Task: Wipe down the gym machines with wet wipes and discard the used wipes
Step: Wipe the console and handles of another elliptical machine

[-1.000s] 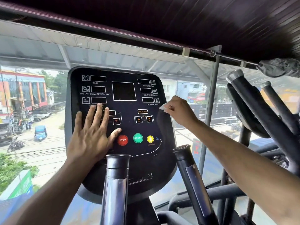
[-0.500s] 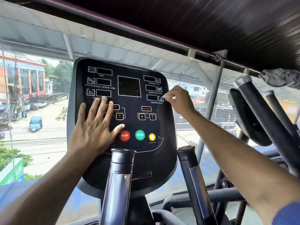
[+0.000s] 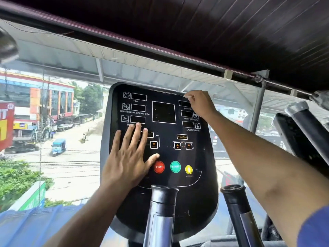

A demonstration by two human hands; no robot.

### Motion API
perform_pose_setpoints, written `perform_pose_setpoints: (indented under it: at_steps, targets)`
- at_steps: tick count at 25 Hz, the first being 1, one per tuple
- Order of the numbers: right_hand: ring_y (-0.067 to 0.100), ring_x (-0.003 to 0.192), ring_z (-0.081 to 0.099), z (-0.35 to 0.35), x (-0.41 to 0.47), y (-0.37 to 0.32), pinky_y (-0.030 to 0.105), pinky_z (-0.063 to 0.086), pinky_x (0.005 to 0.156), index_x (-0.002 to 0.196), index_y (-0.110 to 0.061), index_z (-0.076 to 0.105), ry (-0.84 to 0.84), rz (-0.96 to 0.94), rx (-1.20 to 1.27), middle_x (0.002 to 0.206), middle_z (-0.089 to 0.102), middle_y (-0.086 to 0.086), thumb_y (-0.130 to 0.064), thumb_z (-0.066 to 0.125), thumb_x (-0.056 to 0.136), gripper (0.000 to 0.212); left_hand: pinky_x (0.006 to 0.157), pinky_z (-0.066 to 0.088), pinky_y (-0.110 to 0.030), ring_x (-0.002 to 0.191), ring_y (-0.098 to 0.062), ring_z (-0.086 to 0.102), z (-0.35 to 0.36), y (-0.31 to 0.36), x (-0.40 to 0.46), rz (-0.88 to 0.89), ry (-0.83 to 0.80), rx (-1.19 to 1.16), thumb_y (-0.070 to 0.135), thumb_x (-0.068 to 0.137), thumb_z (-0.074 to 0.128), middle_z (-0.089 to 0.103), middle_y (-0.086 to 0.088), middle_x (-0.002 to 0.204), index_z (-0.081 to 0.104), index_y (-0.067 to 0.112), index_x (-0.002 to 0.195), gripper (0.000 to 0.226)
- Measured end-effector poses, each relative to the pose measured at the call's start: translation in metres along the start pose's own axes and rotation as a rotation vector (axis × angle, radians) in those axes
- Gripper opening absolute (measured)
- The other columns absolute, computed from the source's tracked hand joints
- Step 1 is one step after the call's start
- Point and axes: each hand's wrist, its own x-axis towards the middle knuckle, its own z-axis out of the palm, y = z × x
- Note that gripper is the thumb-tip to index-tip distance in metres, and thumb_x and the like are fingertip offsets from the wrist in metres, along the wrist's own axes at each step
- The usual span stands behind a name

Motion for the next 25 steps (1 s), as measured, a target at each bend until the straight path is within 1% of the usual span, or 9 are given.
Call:
perform_pose_setpoints:
  at_steps: [3, 6, 7, 9, 11, 13, 16, 20, 25]
  targets:
    - [0.025, 0.109, 0.068, 0.001, 0.013, -0.026, 0.020, 0.043, 0.092, 0.122, -0.012, 0.074, -0.082, -0.009, 0.039, 0.126, 0.071, 0.011, -0.004, 0.052, 0.103, 0.030, 0.127, 0.011, -0.055, 0.160, -0.028, 0.013, -0.002, -0.001, 0.000, 0.000, -0.019, -0.015, 0.074, 0.099, 0.007, 0.016, -0.012, 0.172, 0.023, 0.014, 0.165, 0.091]
    - [0.010, 0.088, 0.065, 0.007, 0.022, -0.055, 0.015, 0.044, 0.077, 0.137, -0.017, 0.064, -0.238, -0.035, 0.021, 0.144, 0.059, 0.012, 0.002, 0.043, 0.100, 0.046, 0.127, 0.010, -0.056, 0.161, -0.028, 0.010, -0.003, 0.000, -0.001, -0.001, -0.038, -0.013, 0.074, 0.099, 0.004, 0.012, -0.012, 0.173, 0.020, 0.014, 0.165, 0.091]
    - [0.012, 0.094, 0.064, 0.009, 0.024, -0.066, 0.017, 0.045, 0.079, 0.144, -0.018, 0.057, -0.305, -0.043, 0.002, 0.150, 0.053, 0.013, 0.005, 0.041, 0.098, 0.054, 0.127, 0.011, -0.056, 0.160, -0.028, 0.011, -0.004, 0.000, -0.001, -0.006, -0.045, -0.020, 0.074, 0.099, 0.006, 0.013, -0.012, 0.172, 0.021, 0.014, 0.165, 0.090]
    - [0.026, 0.132, 0.053, 0.014, 0.027, -0.088, 0.029, 0.044, 0.103, 0.155, -0.023, 0.041, -0.406, -0.067, -0.076, 0.160, 0.039, 0.012, 0.010, 0.039, 0.095, 0.068, 0.126, 0.012, -0.057, 0.160, -0.028, 0.013, -0.005, 0.000, -0.001, -0.007, -0.059, -0.032, 0.073, 0.100, 0.008, 0.015, -0.012, 0.172, 0.023, 0.013, 0.164, 0.089]
    - [0.030, 0.145, 0.040, 0.019, 0.028, -0.106, 0.035, 0.037, 0.113, 0.158, -0.025, 0.034, -0.420, -0.104, -0.119, 0.164, 0.033, 0.011, 0.013, 0.037, 0.096, 0.073, 0.126, 0.013, -0.057, 0.160, -0.028, 0.012, -0.003, -0.001, 0.000, -0.004, -0.056, -0.036, 0.073, 0.100, 0.010, 0.013, -0.012, 0.172, 0.022, 0.014, 0.164, 0.088]
    - [0.032, 0.141, 0.044, 0.023, 0.032, -0.111, 0.033, 0.039, 0.107, 0.156, -0.024, 0.041, -0.375, -0.139, -0.131, 0.160, 0.038, 0.012, 0.016, 0.036, 0.095, 0.073, 0.126, 0.015, -0.057, 0.160, -0.028, 0.013, -0.003, -0.001, -0.001, -0.008, -0.054, -0.052, 0.073, 0.100, 0.012, 0.015, -0.012, 0.172, 0.023, 0.014, 0.164, 0.088]
    - [0.034, 0.114, 0.062, 0.023, 0.044, -0.095, 0.028, 0.042, 0.083, 0.139, -0.021, 0.063, -0.275, -0.147, -0.149, 0.135, 0.063, 0.016, 0.013, 0.042, 0.097, 0.058, 0.126, 0.016, -0.057, 0.160, -0.028, 0.013, -0.003, -0.001, -0.001, -0.014, -0.084, -0.066, 0.074, 0.101, 0.013, 0.014, -0.012, 0.172, 0.023, 0.014, 0.164, 0.088]
    - [0.028, 0.096, 0.069, 0.014, 0.059, -0.074, 0.030, 0.050, 0.078, 0.103, -0.019, 0.080, -0.246, -0.082, -0.247, 0.113, 0.074, 0.008, 0.003, 0.055, 0.095, 0.035, 0.126, 0.013, -0.057, 0.160, -0.028, 0.010, -0.001, -0.001, 0.001, -0.002, -0.082, -0.044, 0.073, 0.101, 0.013, 0.011, -0.012, 0.173, 0.019, 0.015, 0.165, 0.087]
    - [0.032, 0.101, 0.067, 0.028, 0.064, -0.118, 0.030, 0.049, 0.083, 0.114, -0.017, 0.077, -0.245, -0.109, -0.183, 0.123, 0.068, 0.016, 0.003, 0.050, 0.096, 0.038, 0.126, 0.017, -0.057, 0.160, -0.028, 0.015, -0.008, -0.004, -0.002, -0.020, -0.121, -0.071, 0.073, 0.101, 0.014, 0.017, -0.012, 0.171, 0.025, 0.014, 0.164, 0.087]
